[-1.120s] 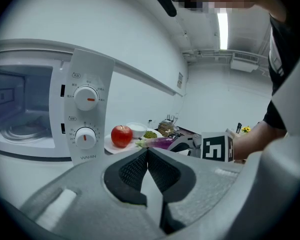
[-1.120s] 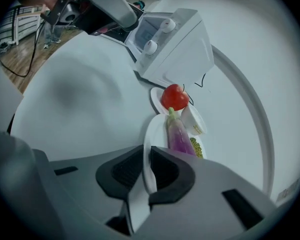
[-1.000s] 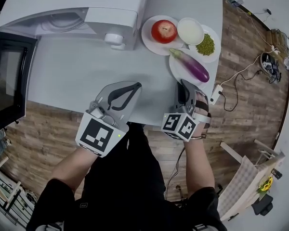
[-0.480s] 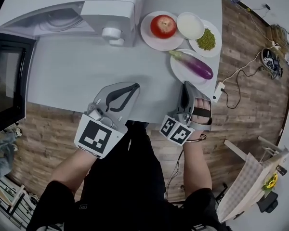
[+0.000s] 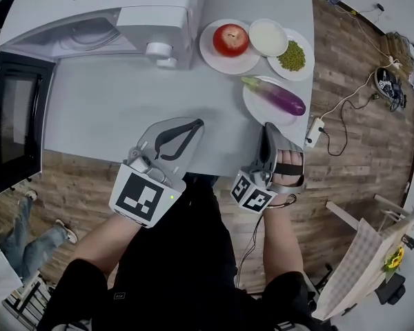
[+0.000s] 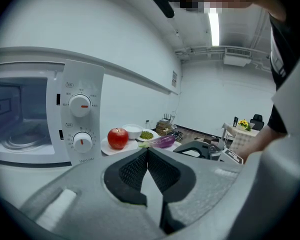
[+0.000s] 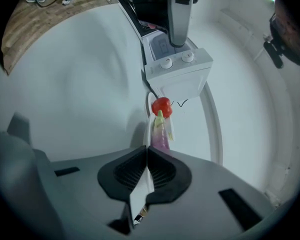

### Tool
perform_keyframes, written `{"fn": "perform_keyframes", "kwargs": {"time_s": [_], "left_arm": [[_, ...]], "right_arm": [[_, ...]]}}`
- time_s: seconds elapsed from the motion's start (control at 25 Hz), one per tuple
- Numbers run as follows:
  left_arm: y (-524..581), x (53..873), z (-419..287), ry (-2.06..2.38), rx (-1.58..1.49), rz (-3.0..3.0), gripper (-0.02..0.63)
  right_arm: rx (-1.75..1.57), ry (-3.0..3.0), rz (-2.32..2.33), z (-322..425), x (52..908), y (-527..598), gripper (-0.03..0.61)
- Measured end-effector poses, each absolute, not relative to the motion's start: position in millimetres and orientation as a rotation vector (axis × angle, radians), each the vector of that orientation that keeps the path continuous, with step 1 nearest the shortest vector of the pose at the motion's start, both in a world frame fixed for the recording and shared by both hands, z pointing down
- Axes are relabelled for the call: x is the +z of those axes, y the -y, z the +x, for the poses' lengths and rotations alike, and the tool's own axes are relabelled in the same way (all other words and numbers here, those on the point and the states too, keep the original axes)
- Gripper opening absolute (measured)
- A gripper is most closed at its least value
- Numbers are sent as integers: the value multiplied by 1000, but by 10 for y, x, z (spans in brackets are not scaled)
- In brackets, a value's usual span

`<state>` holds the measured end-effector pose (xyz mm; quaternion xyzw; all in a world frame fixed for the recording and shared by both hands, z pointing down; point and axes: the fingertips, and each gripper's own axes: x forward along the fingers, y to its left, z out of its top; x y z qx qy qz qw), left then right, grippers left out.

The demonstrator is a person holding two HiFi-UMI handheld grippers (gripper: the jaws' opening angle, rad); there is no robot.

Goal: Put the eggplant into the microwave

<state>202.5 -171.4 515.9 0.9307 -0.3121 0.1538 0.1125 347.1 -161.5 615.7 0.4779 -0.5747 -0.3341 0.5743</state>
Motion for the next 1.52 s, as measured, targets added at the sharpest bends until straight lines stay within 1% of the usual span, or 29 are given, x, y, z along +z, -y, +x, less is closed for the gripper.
{"fn": "perform_keyframes", "kwargs": {"time_s": [0.28,0.84,1.2,1.52], "left_arm": [[1709,4989,2028,930,453,2742,9],[1558,3907,1882,1176,391,2759,9],[1317,3526,1314,1449,302,2631,9],[1211,3375,637,1525,277,2600,9]], "right_arm": [[-848,1342,1127,3421,5851,1596,25],[-1056,1452,1121,3168,4635,1459,25],[-1206,1596,1031,2488,4250,1348,25],[-1284,1669,976,1606,4042,1369,25]]}}
